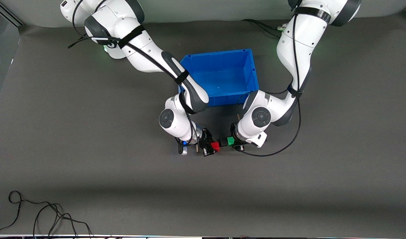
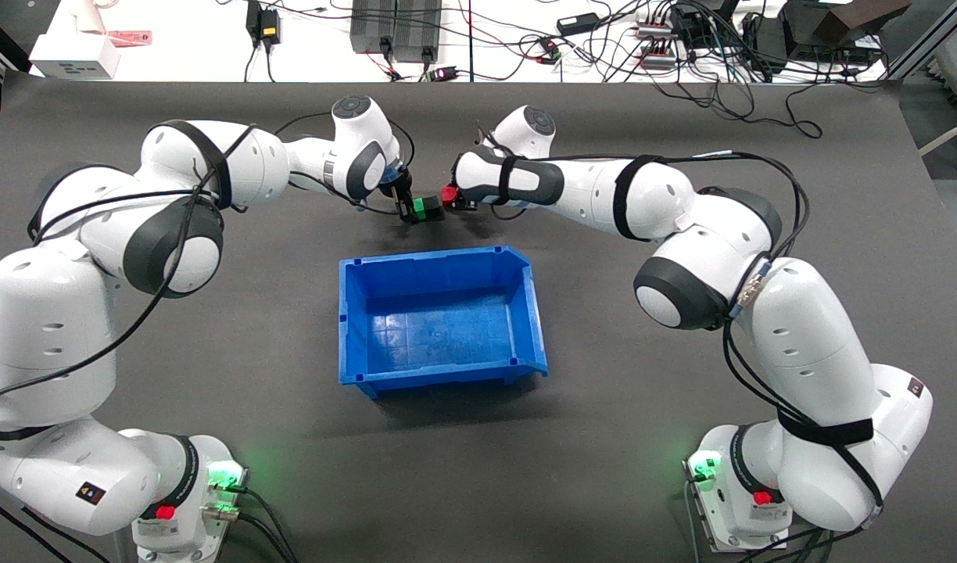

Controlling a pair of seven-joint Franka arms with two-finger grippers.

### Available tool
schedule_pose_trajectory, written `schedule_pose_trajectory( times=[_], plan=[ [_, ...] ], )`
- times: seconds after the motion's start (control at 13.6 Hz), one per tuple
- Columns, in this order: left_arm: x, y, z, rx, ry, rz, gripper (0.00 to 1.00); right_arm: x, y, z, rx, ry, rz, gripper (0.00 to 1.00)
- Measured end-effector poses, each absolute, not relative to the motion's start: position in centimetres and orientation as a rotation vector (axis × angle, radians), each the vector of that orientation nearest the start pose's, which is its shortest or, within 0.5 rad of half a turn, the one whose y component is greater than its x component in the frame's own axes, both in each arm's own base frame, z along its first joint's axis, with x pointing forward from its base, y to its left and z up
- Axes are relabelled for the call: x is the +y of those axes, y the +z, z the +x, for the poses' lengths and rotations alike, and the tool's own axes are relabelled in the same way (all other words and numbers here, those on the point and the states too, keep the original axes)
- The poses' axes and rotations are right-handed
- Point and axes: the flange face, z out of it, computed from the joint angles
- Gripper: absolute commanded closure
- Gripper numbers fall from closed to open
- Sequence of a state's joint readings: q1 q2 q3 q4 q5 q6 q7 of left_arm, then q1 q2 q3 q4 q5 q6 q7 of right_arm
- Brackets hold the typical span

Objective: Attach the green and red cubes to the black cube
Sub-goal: 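Press the red and green cubes against the black cube's sides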

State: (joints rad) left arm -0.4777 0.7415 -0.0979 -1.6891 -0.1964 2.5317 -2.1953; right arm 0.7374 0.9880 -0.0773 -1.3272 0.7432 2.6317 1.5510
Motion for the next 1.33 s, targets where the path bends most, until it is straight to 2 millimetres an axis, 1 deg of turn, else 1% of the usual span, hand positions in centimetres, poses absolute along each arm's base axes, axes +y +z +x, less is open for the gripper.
schedule_pose_trajectory(
  times=[0.59,1.11,1.18,1.25,1.33],
  plan=[
    [-36.1,17.9,58.5,2.413,-0.186,1.789,1.0,46.6,15.6,59.8,1.752,0.303,-2.062,0.71],
    [-37.1,18.0,58.0,2.4,-0.185,1.8,1.0,47.3,16.0,59.6,1.784,0.323,-2.037,0.71],
    [-37.1,18.0,58.0,2.399,-0.182,1.802,1.0,47.3,16.0,59.5,1.787,0.324,-2.035,0.67],
    [-37.1,18.0,58.0,2.399,-0.182,1.802,1.0,47.3,16.0,59.5,1.791,0.325,-2.032,0.41],
    [-37.1,18.0,58.0,2.399,-0.181,1.803,1.0,47.3,16.0,59.5,1.794,0.325,-2.03,0.0]
  ],
)
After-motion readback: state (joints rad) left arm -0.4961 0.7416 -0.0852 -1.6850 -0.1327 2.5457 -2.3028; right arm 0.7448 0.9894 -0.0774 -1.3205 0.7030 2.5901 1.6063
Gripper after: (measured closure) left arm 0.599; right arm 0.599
